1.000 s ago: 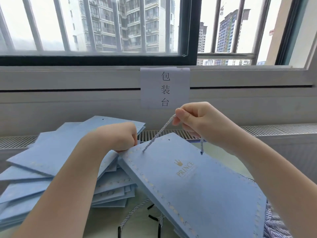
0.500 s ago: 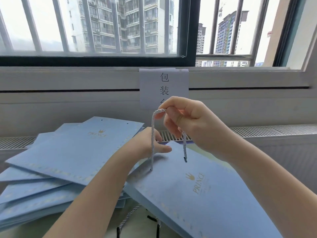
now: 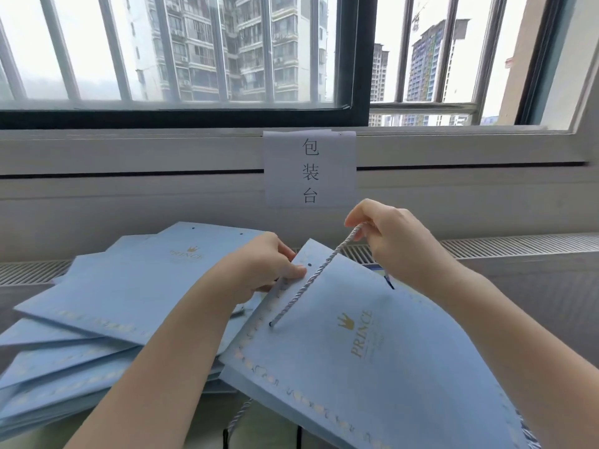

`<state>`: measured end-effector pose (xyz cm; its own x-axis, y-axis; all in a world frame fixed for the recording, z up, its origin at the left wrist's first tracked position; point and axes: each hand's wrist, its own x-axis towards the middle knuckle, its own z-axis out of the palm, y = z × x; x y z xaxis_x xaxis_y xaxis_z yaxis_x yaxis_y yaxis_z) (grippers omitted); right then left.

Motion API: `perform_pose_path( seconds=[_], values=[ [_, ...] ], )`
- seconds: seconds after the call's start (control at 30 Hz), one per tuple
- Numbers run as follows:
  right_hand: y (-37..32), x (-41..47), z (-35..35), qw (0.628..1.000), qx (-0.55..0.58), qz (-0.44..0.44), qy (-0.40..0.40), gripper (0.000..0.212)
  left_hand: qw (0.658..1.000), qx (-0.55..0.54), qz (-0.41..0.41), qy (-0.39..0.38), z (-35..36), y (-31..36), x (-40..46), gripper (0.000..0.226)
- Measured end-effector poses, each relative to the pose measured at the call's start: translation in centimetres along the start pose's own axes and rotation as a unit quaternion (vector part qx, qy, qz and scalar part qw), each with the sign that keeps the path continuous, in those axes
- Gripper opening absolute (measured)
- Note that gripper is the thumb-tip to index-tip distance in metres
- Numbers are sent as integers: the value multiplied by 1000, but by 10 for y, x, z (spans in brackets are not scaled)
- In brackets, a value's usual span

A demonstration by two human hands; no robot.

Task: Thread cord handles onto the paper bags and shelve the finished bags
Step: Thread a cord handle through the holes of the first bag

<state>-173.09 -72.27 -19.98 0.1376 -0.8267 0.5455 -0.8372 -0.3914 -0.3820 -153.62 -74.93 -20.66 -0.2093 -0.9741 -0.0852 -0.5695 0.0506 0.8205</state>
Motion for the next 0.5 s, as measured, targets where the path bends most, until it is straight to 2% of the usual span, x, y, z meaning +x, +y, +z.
perform_pose_path(
  seconds=[0.1,0.17,0.3,0.4,0.47,0.5],
  values=[
    [17,1,13,989,-142,32,9,24,1000,-14,-5,13,-1,2,-2,7],
    [26,3,18,976,-207,68,-12,18,999,-23,-3,29,1,2,-1,12],
    [39,1,17,956,-240,159,-50,27,998,-43,7,39,1,3,0,13],
    [47,3,13,969,-134,205,-24,23,999,-45,9,26,1,2,-1,15],
    [42,6,11,978,32,204,7,25,999,-51,5,20,2,2,-1,18],
    [36,7,10,971,128,203,12,30,998,-56,3,17,3,1,-1,18]
  ],
)
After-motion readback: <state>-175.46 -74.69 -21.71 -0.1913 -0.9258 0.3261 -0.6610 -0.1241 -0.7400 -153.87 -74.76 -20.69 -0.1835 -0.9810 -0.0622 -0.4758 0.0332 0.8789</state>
